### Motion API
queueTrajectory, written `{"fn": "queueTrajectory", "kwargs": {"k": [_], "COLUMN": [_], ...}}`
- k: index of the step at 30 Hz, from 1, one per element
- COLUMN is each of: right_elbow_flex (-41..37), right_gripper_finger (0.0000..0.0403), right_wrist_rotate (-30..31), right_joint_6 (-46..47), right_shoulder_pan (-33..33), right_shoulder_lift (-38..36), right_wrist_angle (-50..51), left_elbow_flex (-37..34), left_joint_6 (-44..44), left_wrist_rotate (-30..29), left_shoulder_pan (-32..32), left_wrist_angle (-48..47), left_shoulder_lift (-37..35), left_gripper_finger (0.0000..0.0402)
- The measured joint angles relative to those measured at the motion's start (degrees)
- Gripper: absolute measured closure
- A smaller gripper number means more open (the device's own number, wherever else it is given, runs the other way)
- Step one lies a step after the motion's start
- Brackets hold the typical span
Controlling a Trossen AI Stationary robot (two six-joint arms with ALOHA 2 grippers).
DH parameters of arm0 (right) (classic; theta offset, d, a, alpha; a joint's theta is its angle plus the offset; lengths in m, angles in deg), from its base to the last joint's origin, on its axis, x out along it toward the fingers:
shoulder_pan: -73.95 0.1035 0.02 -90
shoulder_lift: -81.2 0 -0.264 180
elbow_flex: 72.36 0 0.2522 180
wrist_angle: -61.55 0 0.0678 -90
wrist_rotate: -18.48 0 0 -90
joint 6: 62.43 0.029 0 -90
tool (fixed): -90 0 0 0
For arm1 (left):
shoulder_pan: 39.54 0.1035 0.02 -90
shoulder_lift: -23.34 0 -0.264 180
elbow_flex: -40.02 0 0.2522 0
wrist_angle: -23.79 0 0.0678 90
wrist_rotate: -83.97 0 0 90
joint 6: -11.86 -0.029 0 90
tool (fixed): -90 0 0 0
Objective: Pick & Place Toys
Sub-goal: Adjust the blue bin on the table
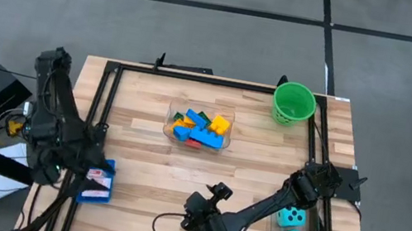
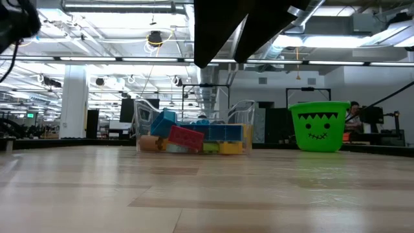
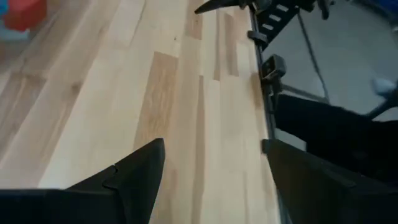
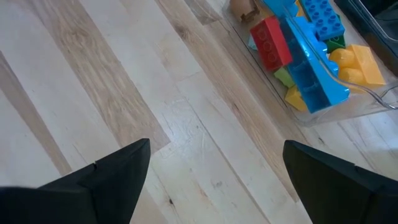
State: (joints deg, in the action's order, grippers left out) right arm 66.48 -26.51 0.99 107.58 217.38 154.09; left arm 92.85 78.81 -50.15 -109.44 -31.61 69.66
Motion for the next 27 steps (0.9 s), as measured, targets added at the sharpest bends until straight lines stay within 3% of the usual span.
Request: {"fn": "queueTrajectory", "kwargs": {"k": [3,5,13,17,20,27], "right_elbow_flex": [0.0,0.0,0.0,0.0,0.0,0.0], "right_gripper_finger": [0.0044,0.0044,0.0044,0.0044,0.0044,0.0044], "right_wrist_rotate": [-0.01,-0.02,-0.02,-0.02,-0.02,-0.02], "right_joint_6": [-0.34,-0.44,-0.42,-0.42,-0.42,-0.42], "right_shoulder_pan": [0.0,0.0,0.04,0.09,0.11,0.11], "right_shoulder_lift": [0.0,0.0,0.0,0.0,0.0,0.0], "right_wrist_angle": [-0.01,-0.02,-0.16,-0.15,-0.15,-0.13], "left_elbow_flex": [0.0,0.0,-0.02,-0.02,-0.02,-0.04], "left_joint_6": [-3.41,-4.19,-9.77,-13.94,-13.48,-12.64], "left_wrist_rotate": [1.87,6.37,26.21,32.66,35.79,38.53], "left_shoulder_pan": [3.04,5.99,17.69,19.99,21.11,21.46], "left_wrist_angle": [2.97,3.14,7.97,14.86,14.86,14.31], "left_shoulder_lift": [4.68,8.01,20.66,25.94,29.47,32.06], "left_gripper_finger": [0.0145,0.0175,0.0383,0.0391,0.0399,0.04]}}
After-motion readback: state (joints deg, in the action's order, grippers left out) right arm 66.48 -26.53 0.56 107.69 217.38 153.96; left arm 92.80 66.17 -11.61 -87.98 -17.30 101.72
